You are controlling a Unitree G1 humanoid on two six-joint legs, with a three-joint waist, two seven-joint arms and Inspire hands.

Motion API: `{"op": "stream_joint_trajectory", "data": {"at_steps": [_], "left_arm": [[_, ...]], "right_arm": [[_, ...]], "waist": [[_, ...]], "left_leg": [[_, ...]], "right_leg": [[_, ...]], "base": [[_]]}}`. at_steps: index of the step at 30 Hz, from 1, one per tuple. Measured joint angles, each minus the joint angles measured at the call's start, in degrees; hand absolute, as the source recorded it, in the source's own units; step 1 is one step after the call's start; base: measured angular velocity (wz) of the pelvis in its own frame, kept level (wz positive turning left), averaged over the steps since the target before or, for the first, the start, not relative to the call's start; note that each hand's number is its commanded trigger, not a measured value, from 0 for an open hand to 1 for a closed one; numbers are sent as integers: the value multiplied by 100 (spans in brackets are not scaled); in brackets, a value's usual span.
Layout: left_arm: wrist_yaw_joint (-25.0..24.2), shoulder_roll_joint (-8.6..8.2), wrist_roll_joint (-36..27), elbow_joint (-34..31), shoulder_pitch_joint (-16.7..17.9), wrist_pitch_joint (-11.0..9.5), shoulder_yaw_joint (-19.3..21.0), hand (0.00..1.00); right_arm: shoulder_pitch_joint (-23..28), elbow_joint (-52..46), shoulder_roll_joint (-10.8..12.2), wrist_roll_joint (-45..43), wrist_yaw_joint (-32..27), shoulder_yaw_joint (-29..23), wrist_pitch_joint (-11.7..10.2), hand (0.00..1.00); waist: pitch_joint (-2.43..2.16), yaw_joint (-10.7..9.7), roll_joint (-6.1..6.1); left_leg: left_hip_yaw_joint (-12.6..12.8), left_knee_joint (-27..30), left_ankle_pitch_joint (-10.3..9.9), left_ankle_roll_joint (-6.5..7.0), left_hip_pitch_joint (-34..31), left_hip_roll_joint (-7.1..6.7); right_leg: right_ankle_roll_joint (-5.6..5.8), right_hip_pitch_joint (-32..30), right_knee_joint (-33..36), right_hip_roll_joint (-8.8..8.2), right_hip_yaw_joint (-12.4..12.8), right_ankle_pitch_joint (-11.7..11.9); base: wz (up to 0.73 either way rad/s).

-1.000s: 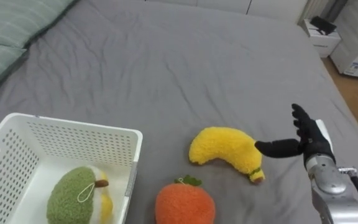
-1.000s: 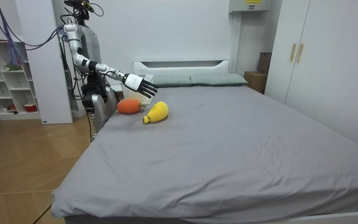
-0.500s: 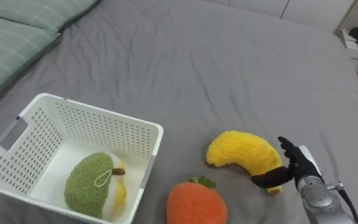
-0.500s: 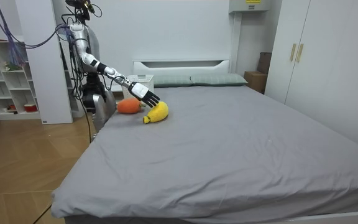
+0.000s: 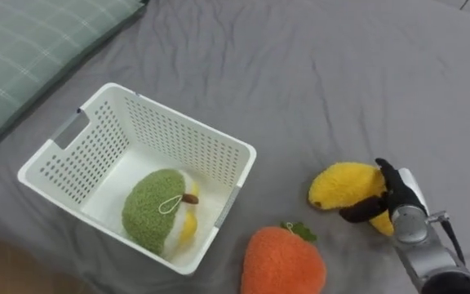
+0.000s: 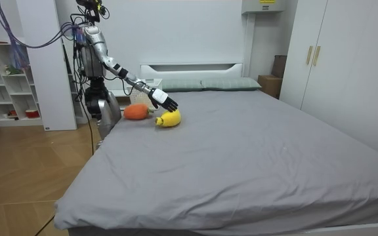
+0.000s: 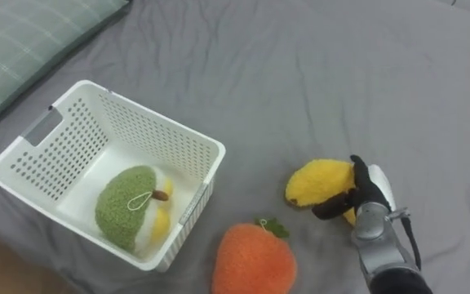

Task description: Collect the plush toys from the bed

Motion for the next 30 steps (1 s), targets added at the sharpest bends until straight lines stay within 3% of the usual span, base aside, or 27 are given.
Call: {"op": "stream_joint_trajectory", "data": {"at_steps": [5,6,7,8,9,16,21,27,30], "left_arm": [[-24,16,56,-36,-1,3,-14,0],[-41,24,66,-36,2,10,-46,0],[-79,24,70,-36,4,26,-53,0],[-110,26,68,-37,5,35,-52,0],[-156,30,68,-56,8,39,-53,0],[-182,79,-3,-138,0,49,-169,0],[-168,104,-3,-278,-32,43,-218,0],[-141,113,-260,-382,-122,46,-228,0],[-138,116,-271,-422,-144,15,-237,0]], "right_arm": [[-25,233,-10,-11,-267,13,-33,6],[-25,276,-28,-16,-331,13,-43,16],[-31,351,-55,-104,-384,8,-60,55],[-49,411,-72,-159,-410,8,-73,83],[-63,472,-125,-215,-468,6,-85,100],[-211,930,-459,-481,-675,22,-234,100],[-176,1036,-495,-756,-820,191,-227,100],[-167,1098,-493,-768,-833,234,-227,100],[-165,1033,-495,-655,-795,209,-225,100]], "waist": [[18,15,25],[27,17,38],[40,25,61],[46,29,73],[48,35,88],[19,-13,126],[-22,-13,157],[-17,-42,166],[-21,-67,114]], "left_leg": [[-75,10,7,-9,-69,-17],[-83,12,9,-11,-80,-19],[-89,16,9,-12,-84,-21],[-93,17,10,-12,-88,-24],[-97,19,12,-16,-113,-27],[-194,16,46,-21,-195,-66],[-228,13,74,-21,-264,-82],[-250,-8,80,-18,-265,-87],[-198,-44,101,-13,-204,-89]], "right_leg": [[0,-18,-23,-4,-137,0],[0,-26,-27,-6,-151,0],[0,-26,-25,-8,-170,0],[0,-27,-26,-8,-170,0],[0,-51,-25,-7,-168,0],[-1,-125,-40,-10,-173,-1],[-2,-160,-85,-13,-221,0],[-2,-141,-93,-25,-296,0],[-1,-120,-92,-40,-276,-1]], "base": [[8],[5],[4],[0],[4],[5],[6],[2],[-3]]}}
